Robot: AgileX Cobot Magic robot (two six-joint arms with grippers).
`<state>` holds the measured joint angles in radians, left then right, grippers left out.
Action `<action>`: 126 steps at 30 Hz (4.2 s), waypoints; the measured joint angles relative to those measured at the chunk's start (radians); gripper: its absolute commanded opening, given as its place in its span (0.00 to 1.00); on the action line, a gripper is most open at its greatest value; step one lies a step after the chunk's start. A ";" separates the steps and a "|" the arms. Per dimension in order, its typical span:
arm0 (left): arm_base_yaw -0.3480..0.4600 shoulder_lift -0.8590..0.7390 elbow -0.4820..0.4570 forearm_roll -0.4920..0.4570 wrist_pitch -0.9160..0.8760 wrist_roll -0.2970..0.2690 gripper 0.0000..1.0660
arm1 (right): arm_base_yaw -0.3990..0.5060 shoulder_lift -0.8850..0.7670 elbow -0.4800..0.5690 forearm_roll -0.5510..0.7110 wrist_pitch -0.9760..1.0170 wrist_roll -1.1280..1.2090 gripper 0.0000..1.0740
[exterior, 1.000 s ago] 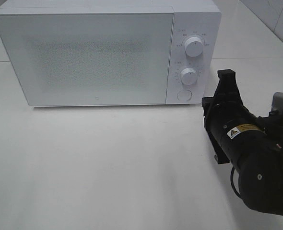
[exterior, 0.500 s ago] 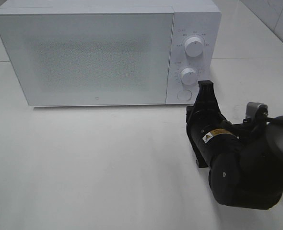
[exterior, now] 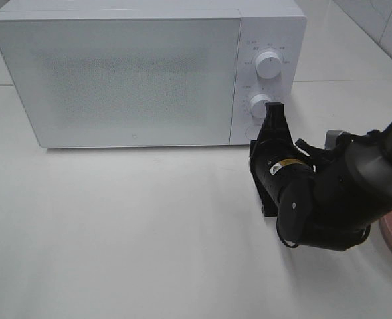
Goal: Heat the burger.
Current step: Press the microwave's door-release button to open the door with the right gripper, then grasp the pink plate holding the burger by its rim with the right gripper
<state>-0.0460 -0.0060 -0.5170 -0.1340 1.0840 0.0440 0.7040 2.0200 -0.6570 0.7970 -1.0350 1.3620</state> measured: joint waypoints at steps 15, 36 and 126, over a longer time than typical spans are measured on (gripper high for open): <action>0.000 0.000 0.000 -0.001 0.000 0.000 0.94 | -0.081 0.053 -0.108 -0.040 0.060 -0.058 0.00; 0.000 0.000 0.000 -0.001 0.000 0.000 0.94 | -0.136 0.137 -0.217 -0.055 0.103 -0.074 0.00; 0.000 0.000 0.000 -0.001 0.000 0.000 0.94 | -0.151 -0.378 -0.076 -0.320 0.986 -1.033 0.00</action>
<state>-0.0460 -0.0060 -0.5170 -0.1350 1.0840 0.0440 0.5530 1.6420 -0.7330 0.4770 -0.0490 0.3290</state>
